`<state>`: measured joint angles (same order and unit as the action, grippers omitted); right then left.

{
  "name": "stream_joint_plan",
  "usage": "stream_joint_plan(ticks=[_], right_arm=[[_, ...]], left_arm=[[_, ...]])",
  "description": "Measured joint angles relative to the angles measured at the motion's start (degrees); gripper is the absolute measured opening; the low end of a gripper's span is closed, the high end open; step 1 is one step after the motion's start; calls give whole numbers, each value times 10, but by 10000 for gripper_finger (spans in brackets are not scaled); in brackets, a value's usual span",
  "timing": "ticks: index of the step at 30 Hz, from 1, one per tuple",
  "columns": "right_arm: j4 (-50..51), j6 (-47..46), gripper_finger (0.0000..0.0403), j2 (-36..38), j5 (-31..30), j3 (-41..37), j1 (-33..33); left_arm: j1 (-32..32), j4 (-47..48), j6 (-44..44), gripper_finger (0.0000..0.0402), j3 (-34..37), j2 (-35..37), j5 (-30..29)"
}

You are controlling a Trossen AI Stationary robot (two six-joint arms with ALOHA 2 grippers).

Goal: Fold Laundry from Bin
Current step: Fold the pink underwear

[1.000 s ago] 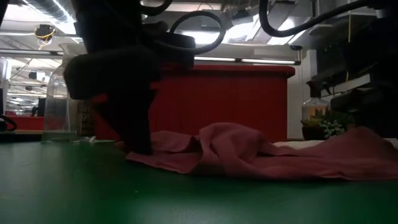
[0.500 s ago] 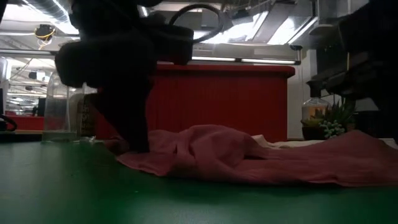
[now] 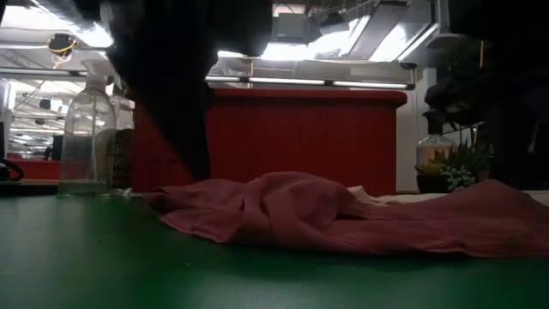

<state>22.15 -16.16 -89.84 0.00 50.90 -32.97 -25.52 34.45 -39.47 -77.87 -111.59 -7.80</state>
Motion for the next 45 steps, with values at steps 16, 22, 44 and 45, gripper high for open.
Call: stream_joint_plan(ticks=[16,22,44,45], right_arm=[[-1,0,163,0,-11,0,0],[-1,0,163,0,-11,1,0],[-1,-1,163,1,-10,1,0],[-1,-1,163,1,-10,1,0]], left_arm=[[-1,-206,-5,173,0,0,-40],[-10,-201,28,173,0,0,-30],[-70,-199,235,173,0,-94,-111],[-67,-200,234,173,0,-96,-110]])
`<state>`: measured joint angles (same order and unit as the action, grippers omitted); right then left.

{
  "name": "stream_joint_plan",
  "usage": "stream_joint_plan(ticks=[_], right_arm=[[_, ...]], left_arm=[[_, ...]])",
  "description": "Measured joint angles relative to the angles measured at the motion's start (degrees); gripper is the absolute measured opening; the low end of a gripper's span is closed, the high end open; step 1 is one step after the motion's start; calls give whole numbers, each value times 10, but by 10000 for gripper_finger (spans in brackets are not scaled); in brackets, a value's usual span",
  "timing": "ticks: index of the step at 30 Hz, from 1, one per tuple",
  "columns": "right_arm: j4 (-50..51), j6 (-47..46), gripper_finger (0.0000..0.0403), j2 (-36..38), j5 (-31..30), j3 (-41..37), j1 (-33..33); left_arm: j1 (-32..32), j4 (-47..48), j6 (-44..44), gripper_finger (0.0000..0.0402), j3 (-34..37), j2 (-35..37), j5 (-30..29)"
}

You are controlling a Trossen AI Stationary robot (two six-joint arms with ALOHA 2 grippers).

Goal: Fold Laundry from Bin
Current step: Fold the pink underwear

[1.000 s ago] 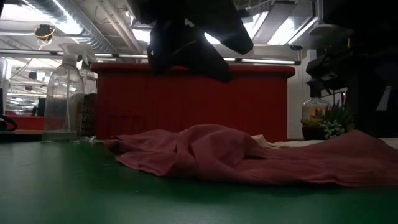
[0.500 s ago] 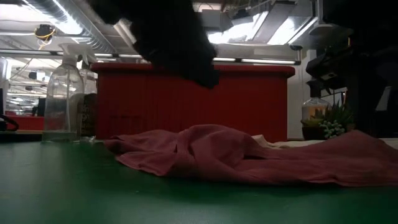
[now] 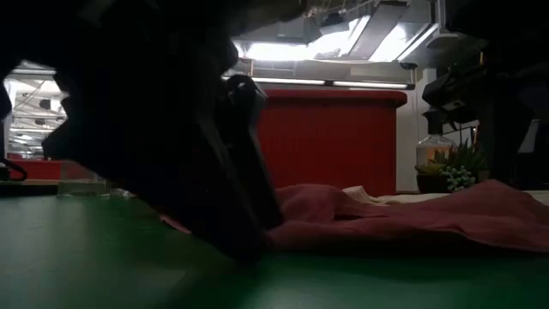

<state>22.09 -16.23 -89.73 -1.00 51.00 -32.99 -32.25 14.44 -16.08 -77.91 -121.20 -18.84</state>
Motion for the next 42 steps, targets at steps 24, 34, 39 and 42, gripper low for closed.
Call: stream_joint_plan(ticks=[24,34,39,42], right_arm=[[12,0,163,38,49,0,0],[50,0,163,87,4,0,0],[58,0,163,90,4,0,0],[65,0,163,90,3,0,0]], left_arm=[[28,2,-65,4,1,66,98],[87,5,-62,2,0,79,87],[127,19,-59,2,0,79,80],[148,50,-58,1,0,79,79]])
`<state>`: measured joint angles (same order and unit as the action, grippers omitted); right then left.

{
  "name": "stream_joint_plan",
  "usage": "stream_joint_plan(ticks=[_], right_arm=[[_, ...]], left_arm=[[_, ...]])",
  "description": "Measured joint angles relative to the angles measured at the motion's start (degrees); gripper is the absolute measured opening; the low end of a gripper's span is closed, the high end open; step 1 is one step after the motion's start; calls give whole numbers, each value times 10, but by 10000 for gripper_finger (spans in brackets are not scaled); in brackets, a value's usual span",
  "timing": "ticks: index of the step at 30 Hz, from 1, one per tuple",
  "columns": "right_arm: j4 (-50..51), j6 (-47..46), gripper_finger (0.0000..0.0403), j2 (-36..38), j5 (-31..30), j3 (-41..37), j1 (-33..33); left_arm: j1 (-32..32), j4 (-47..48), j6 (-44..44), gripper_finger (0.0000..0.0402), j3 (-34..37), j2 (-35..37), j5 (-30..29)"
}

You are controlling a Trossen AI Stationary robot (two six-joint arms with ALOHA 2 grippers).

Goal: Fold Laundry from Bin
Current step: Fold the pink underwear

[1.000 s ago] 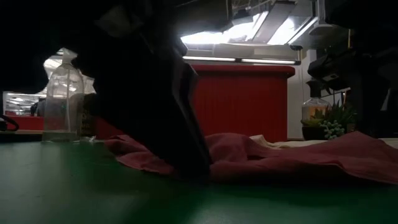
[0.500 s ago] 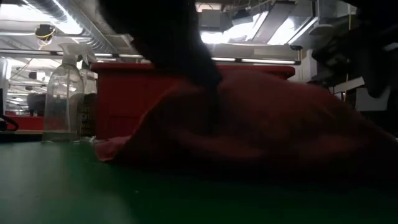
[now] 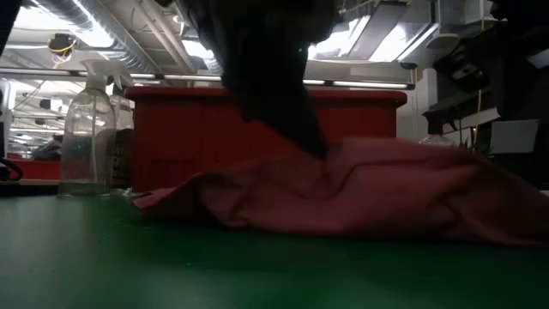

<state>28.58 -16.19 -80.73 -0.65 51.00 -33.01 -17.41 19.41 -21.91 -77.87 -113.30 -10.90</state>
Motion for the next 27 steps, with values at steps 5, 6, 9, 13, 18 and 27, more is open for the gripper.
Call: stream_joint_plan(ticks=[5,6,9,13,18,27], right_arm=[[1,0,163,0,-13,0,0],[1,0,163,0,-15,0,0],[1,0,163,0,-15,0,0],[1,0,163,0,-16,0,0],[1,0,163,0,-15,0,0],[1,0,163,0,-15,0,0]], left_arm=[[30,20,5,1,0,0,-4],[34,23,12,1,0,0,-4],[47,22,32,0,0,0,-5],[61,22,36,0,0,0,-4],[67,26,36,9,0,0,-6],[67,26,35,55,0,0,-69]])
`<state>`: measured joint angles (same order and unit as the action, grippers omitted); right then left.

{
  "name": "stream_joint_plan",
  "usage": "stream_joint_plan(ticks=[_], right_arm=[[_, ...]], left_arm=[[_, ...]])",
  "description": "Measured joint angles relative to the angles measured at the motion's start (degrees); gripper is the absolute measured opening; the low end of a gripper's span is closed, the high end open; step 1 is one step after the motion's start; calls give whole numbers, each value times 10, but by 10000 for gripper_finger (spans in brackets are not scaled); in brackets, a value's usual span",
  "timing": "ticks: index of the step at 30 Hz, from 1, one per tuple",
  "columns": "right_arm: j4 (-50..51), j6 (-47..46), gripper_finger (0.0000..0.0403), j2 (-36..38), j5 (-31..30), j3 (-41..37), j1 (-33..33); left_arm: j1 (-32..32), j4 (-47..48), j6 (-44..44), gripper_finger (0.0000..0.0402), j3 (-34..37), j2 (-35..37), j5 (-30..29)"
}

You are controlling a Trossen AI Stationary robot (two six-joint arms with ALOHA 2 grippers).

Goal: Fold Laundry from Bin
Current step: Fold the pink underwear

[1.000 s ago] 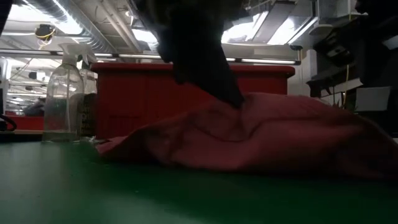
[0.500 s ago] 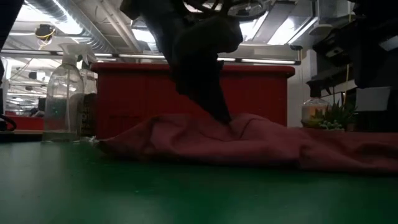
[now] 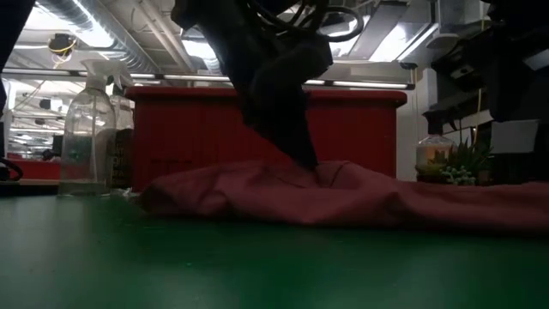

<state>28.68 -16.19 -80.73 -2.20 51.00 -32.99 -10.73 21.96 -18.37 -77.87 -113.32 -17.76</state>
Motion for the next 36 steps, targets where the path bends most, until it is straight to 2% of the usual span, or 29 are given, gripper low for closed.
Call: stream_joint_plan(ticks=[13,20,23,29,36], right_arm=[[-2,0,163,0,0,0,0],[-3,0,163,0,0,0,0],[-12,0,163,0,-22,0,0],[-47,1,163,-14,-87,-1,1],[-61,0,163,-92,-81,-1,5]], left_arm=[[-1,-2,-7,134,0,0,-10],[0,-1,-6,136,0,0,-10],[0,5,-6,136,0,0,0],[-1,119,-18,135,-1,9,59],[-9,222,-38,135,-1,10,79]])
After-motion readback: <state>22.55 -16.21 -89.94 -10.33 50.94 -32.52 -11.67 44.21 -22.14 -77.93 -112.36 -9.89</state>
